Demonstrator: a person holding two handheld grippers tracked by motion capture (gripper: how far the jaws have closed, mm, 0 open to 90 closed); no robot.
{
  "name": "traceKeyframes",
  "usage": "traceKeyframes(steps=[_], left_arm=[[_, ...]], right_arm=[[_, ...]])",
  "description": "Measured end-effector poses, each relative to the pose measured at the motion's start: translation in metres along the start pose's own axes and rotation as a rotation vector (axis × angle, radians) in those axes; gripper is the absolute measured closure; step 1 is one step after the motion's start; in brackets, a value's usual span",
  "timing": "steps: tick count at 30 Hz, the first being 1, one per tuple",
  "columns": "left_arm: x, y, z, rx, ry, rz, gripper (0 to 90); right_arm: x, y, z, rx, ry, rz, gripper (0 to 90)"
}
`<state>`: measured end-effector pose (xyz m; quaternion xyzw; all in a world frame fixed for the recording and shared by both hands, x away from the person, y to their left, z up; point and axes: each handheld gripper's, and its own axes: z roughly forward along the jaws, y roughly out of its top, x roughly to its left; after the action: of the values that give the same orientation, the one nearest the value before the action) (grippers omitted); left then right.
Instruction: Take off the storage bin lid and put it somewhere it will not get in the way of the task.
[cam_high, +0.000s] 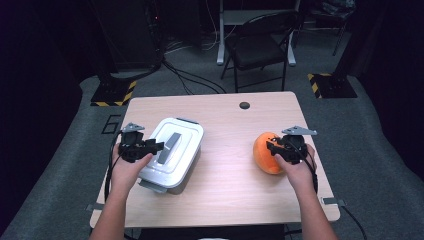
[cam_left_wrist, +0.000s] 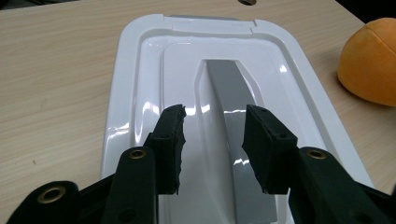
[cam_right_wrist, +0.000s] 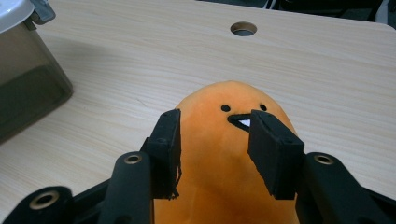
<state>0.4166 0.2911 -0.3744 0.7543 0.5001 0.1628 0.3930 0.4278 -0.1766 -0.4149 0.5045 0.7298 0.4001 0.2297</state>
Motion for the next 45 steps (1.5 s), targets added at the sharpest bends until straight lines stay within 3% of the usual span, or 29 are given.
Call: traceKeyframes(steps=[14, 20, 24, 33, 45], left_arm=[[-0.017, 0.009, 0.015, 0.036, 0.006, 0.021, 57.9], [-0.018, 0.011, 0.014, 0.059, 0.011, 0.008, 59.8], [-0.019, 0.015, 0.014, 0.098, 0.018, 0.029, 59.0], [-0.021, 0.017, 0.022, 0.151, 0.031, 0.027, 58.4], [-0.022, 0.018, 0.029, 0.181, 0.053, 0.047, 58.8]], right_arm=[[-0.001, -0.003, 0.002, -0.002, 0.002, 0.019, 52.8], [-0.002, -0.002, 0.001, -0.006, 0.005, 0.027, 52.8], [-0.002, -0.002, 0.002, -0.004, 0.009, 0.028, 52.8], [-0.002, -0.001, 0.002, -0.007, 0.012, 0.032, 52.7], [-0.004, -0.002, 0.002, -0.008, 0.016, 0.039, 52.6]])
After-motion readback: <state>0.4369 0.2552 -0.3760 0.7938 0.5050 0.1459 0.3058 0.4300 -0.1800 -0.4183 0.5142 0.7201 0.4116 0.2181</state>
